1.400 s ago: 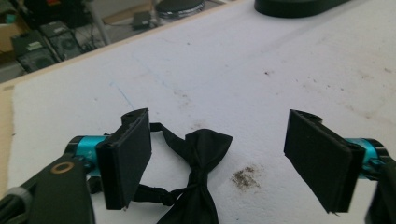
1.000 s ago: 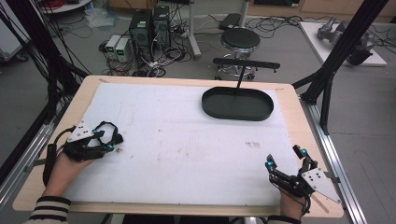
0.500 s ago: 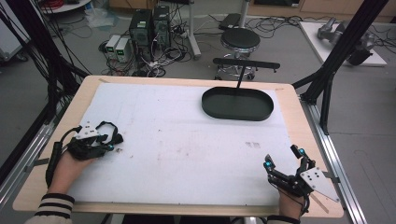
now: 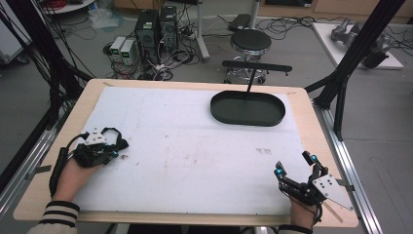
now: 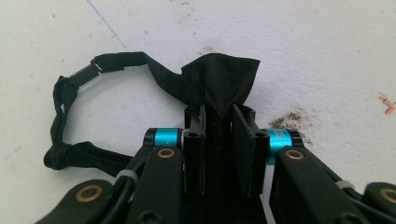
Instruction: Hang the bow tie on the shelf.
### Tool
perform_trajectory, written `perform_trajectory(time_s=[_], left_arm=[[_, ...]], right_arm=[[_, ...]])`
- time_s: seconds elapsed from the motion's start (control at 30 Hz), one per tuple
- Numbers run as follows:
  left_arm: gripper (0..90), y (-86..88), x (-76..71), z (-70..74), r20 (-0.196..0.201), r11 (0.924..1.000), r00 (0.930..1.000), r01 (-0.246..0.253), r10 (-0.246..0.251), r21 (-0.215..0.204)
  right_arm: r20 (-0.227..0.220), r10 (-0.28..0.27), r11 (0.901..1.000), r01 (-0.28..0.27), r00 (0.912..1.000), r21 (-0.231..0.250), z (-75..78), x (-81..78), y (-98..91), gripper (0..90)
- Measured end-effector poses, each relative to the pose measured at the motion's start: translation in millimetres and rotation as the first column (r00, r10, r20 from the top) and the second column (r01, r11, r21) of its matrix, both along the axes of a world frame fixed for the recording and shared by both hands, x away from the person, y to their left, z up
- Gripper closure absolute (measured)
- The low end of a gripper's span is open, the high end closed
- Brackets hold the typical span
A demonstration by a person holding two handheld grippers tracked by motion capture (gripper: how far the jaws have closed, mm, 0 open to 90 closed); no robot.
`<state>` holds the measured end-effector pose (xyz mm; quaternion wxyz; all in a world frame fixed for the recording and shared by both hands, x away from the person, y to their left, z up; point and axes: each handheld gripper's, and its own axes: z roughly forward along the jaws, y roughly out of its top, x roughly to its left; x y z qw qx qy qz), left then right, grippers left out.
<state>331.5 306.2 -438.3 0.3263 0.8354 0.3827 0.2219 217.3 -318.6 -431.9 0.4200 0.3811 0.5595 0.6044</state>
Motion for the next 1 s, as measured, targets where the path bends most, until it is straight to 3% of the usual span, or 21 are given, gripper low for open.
perform_trajectory(time_s=[0.13,0.2,0.23,0.33,0.37,0.4,0.43,0.47,0.5,0.57,0.6,0.63,0.67,0.73,0.77,0.8,0.83,1.0], left_arm=[[76.5,-0.3,-0.7,1.6,-0.007,0.9997,0.9999,-0.009,0.009,-0.024],[76.6,-2.6,-3.3,5.9,0.035,0.9988,0.9994,-0.006,0.008,-0.048],[76.6,-2.6,-3.3,5.9,0.035,0.9988,0.9994,-0.006,0.008,-0.048],[76.8,-8.6,-7.9,16.6,0.104,0.9962,0.9945,0.016,-0.007,-0.086],[76.8,-8.6,-7.9,16.6,0.104,0.9962,0.9945,0.016,-0.007,-0.086],[76.8,-13.0,-10.0,22.5,0.139,0.9957,0.9899,0.039,-0.027,-0.084],[76.9,-13.0,-10.0,22.5,0.139,0.9957,0.9899,0.039,-0.027,-0.084],[76.9,-18.5,-12.8,28.1,0.179,0.9937,0.9829,0.062,-0.044,-0.094],[76.8,-18.5,-12.8,28.1,0.179,0.9937,0.9829,0.062,-0.044,-0.094],[76.8,-25.0,-15.9,33.7,0.222,0.9906,0.9733,0.086,-0.060,-0.106],[76.9,-32.2,-19.1,39.4,0.265,0.9880,0.9605,0.116,-0.085,-0.102],[76.9,-36.3,-20.6,42.2,0.283,0.9857,0.9544,0.130,-0.095,-0.108],[76.9,-36.3,-20.6,42.2,0.283,0.9857,0.9544,0.130,-0.095,-0.108],[76.9,-44.5,-23.6,47.5,0.321,0.9787,0.9399,0.163,-0.115,-0.125],[76.9,-53.2,-26.3,53.2,0.361,0.9693,0.9223,0.201,-0.139,-0.141],[76.9,-57.8,-27.7,56.0,0.379,0.9641,0.9127,0.222,-0.153,-0.146],[76.9,-57.8,-27.7,56.0,0.379,0.9641,0.9127,0.222,-0.153,-0.146],[76.9,-81.4,-32.3,69.9,0.442,0.9275,0.8677,0.331,-0.227,-0.173]], right_arm=[[-0.001,-0.001,1.0000,0.001,1.0000,0.002,-0.4,-0.1,0.6,6.4],[-0.001,-0.002,1.0000,0.002,1.0000,0.004,-0.8,-0.3,0.3,6.4],[-0.002,-0.003,1.0000,0.003,1.0000,0.004,-0.9,-0.4,0.3,6.4],[-0.003,-0.003,1.0000,0.003,1.0000,0.005,-0.9,-0.6,0.4,6.4],[-0.002,-0.003,1.0000,0.003,1.0000,0.006,-0.8,-0.6,0.5,6.4],[-0.003,-0.004,1.0000,0.004,1.0000,0.005,-1.0,-0.5,0.5,6.4],[-0.002,-0.003,1.0000,0.003,1.0000,0.003,-1.1,-0.3,0.6,6.4],[-0.002,-0.002,1.0000,0.002,1.0000,0.003,-1.1,-0.3,0.7,6.4],[-0.005,-0.001,1.0000,0.001,1.0000,0.006,-1.3,-0.5,1.1,6.4],[-0.005,-0.001,1.0000,0.001,1.0000,0.005,-1.3,-0.5,1.1,6.4],[-0.006,-0.002,1.0000,0.002,1.0000,0.006,-1.4,-0.5,1.1,6.4],[-0.007,-0.002,1.0000,0.002,1.0000,0.007,-1.5,-0.5,1.1,6.4],[-0.005,-0.001,1.0000,0.001,1.0000,0.006,-1.5,-0.2,0.8,6.4],[-0.005,0.000,0.9999,0.001,1.0000,0.017,-1.6,-0.2,0.4,6.4],[-0.007,-0.001,0.9997,0.001,1.0000,0.023,-1.7,-0.6,0.2,6.4],[-0.006,-0.001,0.9997,0.001,1.0000,0.025,-1.7,-0.7,0.2,6.4],[-0.006,-0.001,0.9997,0.001,1.0000,0.025,-1.7,-0.7,0.2,6.4],[-0.007,0.000,0.9996,0.000,1.0000,0.026,-2.8,-0.1,-0.1,6.4]])
